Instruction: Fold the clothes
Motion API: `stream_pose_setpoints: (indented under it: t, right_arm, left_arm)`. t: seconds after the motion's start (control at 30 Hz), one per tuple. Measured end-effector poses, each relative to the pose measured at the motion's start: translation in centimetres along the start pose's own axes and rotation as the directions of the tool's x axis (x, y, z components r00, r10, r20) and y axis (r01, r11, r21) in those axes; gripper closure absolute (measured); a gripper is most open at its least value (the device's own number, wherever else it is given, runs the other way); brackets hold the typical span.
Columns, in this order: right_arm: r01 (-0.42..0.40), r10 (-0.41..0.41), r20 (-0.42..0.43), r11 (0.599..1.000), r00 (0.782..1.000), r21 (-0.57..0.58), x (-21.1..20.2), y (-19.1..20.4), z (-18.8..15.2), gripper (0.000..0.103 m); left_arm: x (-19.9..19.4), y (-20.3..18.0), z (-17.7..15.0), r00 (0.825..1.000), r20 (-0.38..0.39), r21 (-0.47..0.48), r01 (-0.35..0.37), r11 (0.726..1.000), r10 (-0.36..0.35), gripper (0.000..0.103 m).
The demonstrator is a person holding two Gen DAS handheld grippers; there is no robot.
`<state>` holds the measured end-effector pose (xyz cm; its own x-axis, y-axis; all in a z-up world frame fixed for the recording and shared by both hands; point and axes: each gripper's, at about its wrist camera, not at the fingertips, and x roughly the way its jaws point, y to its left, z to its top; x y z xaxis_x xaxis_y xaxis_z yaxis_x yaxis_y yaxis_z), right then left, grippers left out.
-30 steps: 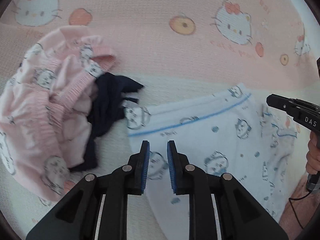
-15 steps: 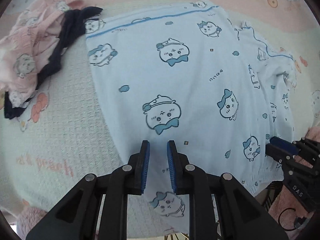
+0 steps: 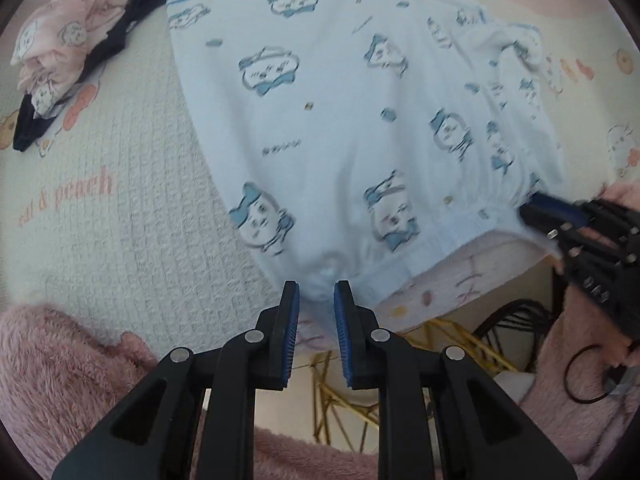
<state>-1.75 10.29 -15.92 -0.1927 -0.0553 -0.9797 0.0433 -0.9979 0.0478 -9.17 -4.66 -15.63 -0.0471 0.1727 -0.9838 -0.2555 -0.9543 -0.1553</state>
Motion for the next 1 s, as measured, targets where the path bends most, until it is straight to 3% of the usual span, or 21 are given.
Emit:
stream_pose_setpoints:
  t: [0.07,0.13,0.27,0.33,0.43,0.5,0.57,0.6,0.73,0.87,0.97,1.0]
  right_arm:
    - [0.064,-0.064,0.011,0.998,0.998,0.004,-0.5,-0.8,-0.1,0.085]
    - [0.06,-0.061,0.036,0.998,0.997,0.029,-1.2,-1.8,-0.3,0.085]
    - [-0.104,0.1,0.067,0.993,0.993,0.063,-1.9,-2.2,-0.6,0.084]
    - [-0.137,0.135,0.064,0.99,0.989,0.038,-1.6,-1.4,-0.8,0.084]
    - [-0.037,0.037,0.008,0.999,0.999,0.011,-0.3,-0.6,-1.1,0.084]
    - [-0.024,0.024,0.008,0.999,1.0,0.028,-0.3,-1.6,-1.3,0.084]
    - [0.089,-0.089,0.001,0.995,0.996,0.039,-0.3,-2.8,-1.5,0.084]
    - [0.099,-0.098,-0.009,0.993,0.995,0.061,-0.1,-3.5,-1.6,0.084]
    - [0.025,-0.029,0.034,0.992,0.999,0.123,-1.2,-4.5,-1.7,0.084]
    - [-0.07,0.063,0.088,0.994,0.994,0.088,-2.2,-3.5,-1.7,0.083]
    - [-0.009,0.008,0.029,0.999,1.0,0.043,-0.8,-2.6,-1.5,0.083]
    - [0.031,-0.032,0.008,0.998,0.999,0.046,-0.2,-3.1,-1.4,0.083]
  left_arm:
    - [0.1,0.1,-0.8,1.0,-0.008,-0.007,-0.011,1.0,0.011,0.083]
    - [-0.3,0.0,-1.3,1.0,0.01,-0.003,-0.004,1.0,0.004,0.083]
    - [-1.3,-1.9,-0.6,0.993,0.101,0.051,0.063,0.997,-0.068,0.083]
    - [0.1,-2.1,-0.2,0.994,0.068,0.038,0.088,0.995,-0.09,0.083]
    - [2.7,-2.6,0.0,1.0,-0.002,0.07,0.021,0.997,-0.021,0.083]
    - [2.4,-2.8,-0.6,1.0,-0.015,0.089,0.002,0.996,0.0,0.083]
    - [2.1,-2.9,-1.4,0.999,-0.028,0.112,-0.019,0.994,0.023,0.083]
    - [2.0,-3.1,-1.6,0.999,-0.03,0.123,-0.024,0.992,0.028,0.082]
    - [0.0,-3.2,-2.1,0.999,0.028,0.114,0.041,0.993,-0.044,0.082]
    - [-0.7,-4.3,-1.1,0.992,0.094,0.148,0.065,0.987,-0.079,0.082]
    - [1.2,-6.1,0.6,0.992,0.068,0.155,0.094,0.983,-0.105,0.082]
    - [2.3,-6.4,1.0,0.996,0.041,0.165,0.071,0.984,-0.079,0.082]
